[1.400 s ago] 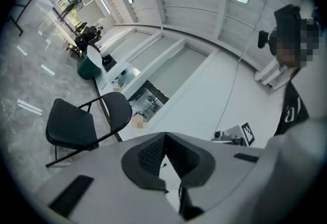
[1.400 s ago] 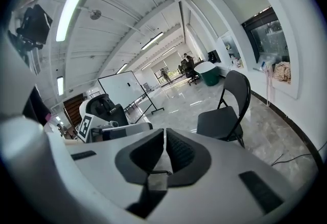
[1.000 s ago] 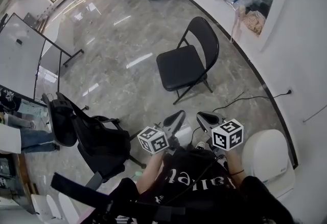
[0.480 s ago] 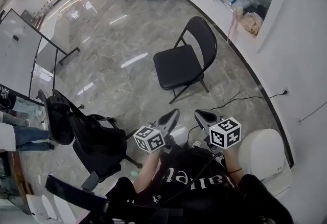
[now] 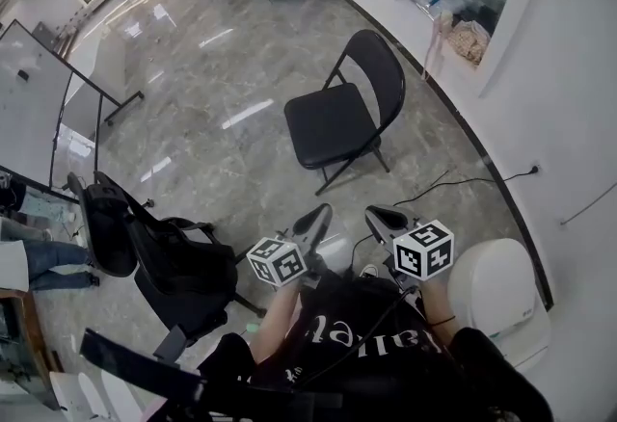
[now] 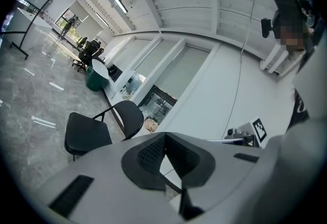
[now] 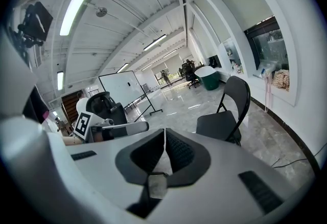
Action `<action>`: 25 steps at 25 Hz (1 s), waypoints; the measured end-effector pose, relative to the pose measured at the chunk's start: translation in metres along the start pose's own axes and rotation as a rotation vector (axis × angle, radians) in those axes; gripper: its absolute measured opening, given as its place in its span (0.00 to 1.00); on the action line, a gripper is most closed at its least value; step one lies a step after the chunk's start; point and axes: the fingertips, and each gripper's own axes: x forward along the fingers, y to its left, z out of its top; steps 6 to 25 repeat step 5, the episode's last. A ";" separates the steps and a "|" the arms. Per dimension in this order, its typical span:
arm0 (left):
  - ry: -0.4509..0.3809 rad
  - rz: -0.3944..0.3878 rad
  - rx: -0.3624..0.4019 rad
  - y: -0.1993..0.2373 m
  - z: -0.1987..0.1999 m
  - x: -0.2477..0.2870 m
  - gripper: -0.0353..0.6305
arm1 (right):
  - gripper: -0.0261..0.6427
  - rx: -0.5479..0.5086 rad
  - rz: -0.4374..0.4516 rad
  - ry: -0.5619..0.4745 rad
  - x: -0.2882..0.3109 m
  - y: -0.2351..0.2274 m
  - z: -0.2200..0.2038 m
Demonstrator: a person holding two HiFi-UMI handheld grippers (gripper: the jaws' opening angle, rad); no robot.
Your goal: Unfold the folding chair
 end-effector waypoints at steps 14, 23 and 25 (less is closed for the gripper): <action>0.005 0.000 -0.002 0.006 0.000 0.002 0.06 | 0.08 -0.002 0.001 0.001 0.005 -0.001 0.000; 0.005 0.000 -0.002 0.006 0.000 0.002 0.06 | 0.08 -0.002 0.001 0.001 0.005 -0.001 0.000; 0.005 0.000 -0.002 0.006 0.000 0.002 0.06 | 0.08 -0.002 0.001 0.001 0.005 -0.001 0.000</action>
